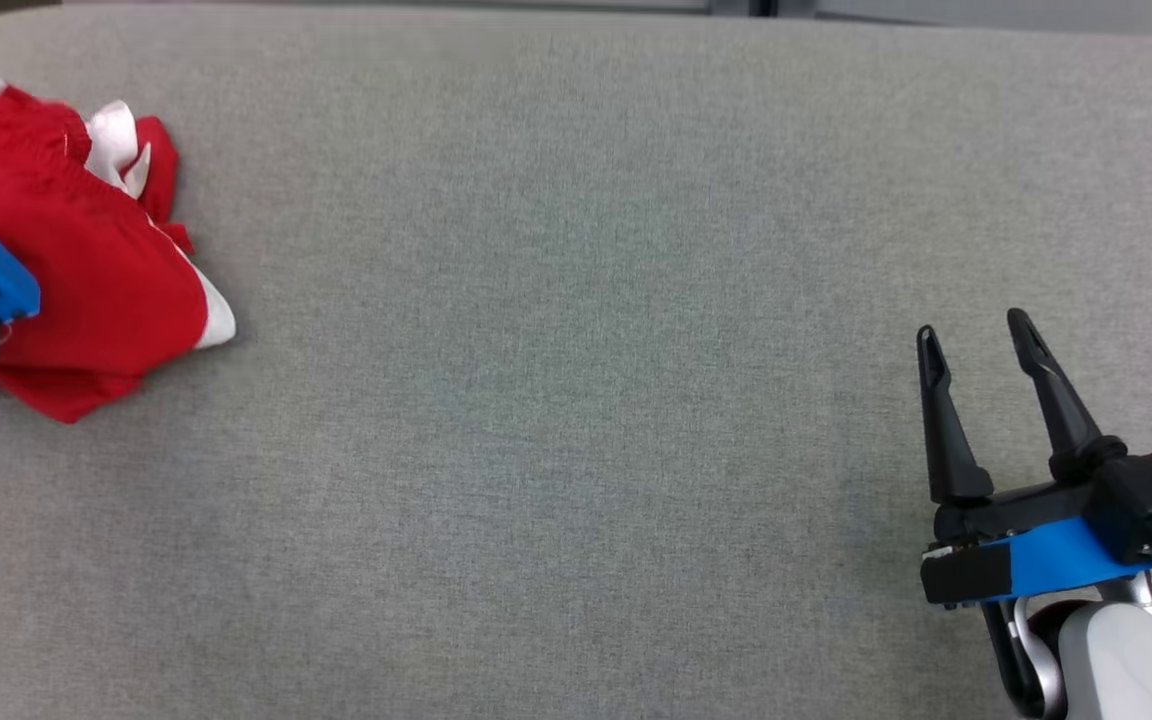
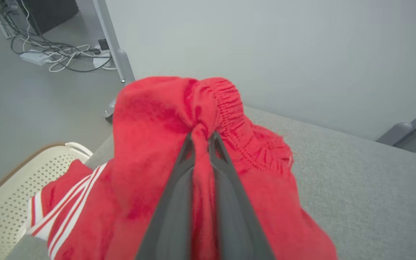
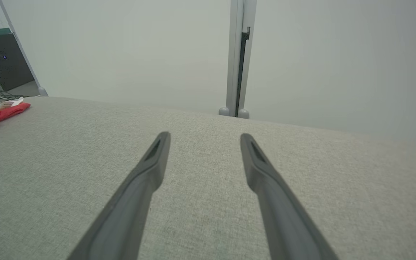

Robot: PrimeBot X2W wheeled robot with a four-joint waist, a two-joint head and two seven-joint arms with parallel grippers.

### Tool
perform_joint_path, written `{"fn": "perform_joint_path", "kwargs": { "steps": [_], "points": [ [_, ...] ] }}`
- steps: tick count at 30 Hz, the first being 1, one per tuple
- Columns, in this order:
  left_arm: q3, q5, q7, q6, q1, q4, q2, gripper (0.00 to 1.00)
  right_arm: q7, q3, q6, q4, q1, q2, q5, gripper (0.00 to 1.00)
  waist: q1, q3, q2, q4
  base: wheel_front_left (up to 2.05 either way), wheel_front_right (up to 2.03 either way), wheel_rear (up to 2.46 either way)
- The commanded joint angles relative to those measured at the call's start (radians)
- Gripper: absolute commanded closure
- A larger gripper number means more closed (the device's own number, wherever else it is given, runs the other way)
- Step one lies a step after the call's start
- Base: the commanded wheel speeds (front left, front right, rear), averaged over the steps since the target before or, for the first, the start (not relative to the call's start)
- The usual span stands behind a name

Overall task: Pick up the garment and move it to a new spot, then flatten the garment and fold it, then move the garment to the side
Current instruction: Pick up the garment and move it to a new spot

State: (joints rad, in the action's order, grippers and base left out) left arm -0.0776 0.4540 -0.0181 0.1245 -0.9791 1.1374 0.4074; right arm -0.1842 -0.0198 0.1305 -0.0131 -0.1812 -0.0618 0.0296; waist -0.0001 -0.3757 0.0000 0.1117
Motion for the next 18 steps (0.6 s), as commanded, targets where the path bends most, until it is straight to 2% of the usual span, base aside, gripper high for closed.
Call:
{"fn": "perform_joint_path", "kwargs": {
  "steps": [1, 10, 18],
  "points": [
    [-0.008, -0.008, -0.030, 0.008, -0.024, -0.018, 0.001, 1.00, -0.009, 0.004, 0.000, -0.010, 0.009, 0.005, 0.006, 0.00, 0.0001, 0.026, 0.0000, -0.012, 0.00, 0.00, 0.00],
    [-0.085, -0.055, -0.143, 0.008, -0.102, -0.179, -0.010, 1.00, -0.042, 0.018, 0.000, -0.071, 0.039, 0.010, 0.035, 0.00, 0.0001, 0.123, 0.0000, -0.052, 0.00, 0.00, 0.00],
    [-0.179, -0.051, -0.095, 0.008, -0.151, -0.453, -0.039, 1.00, -0.068, 0.039, 0.000, -0.114, 0.047, 0.011, 0.087, 0.00, 0.0001, 0.174, 0.0000, -0.159, 0.00, 0.00, 0.00]
  ]
}}
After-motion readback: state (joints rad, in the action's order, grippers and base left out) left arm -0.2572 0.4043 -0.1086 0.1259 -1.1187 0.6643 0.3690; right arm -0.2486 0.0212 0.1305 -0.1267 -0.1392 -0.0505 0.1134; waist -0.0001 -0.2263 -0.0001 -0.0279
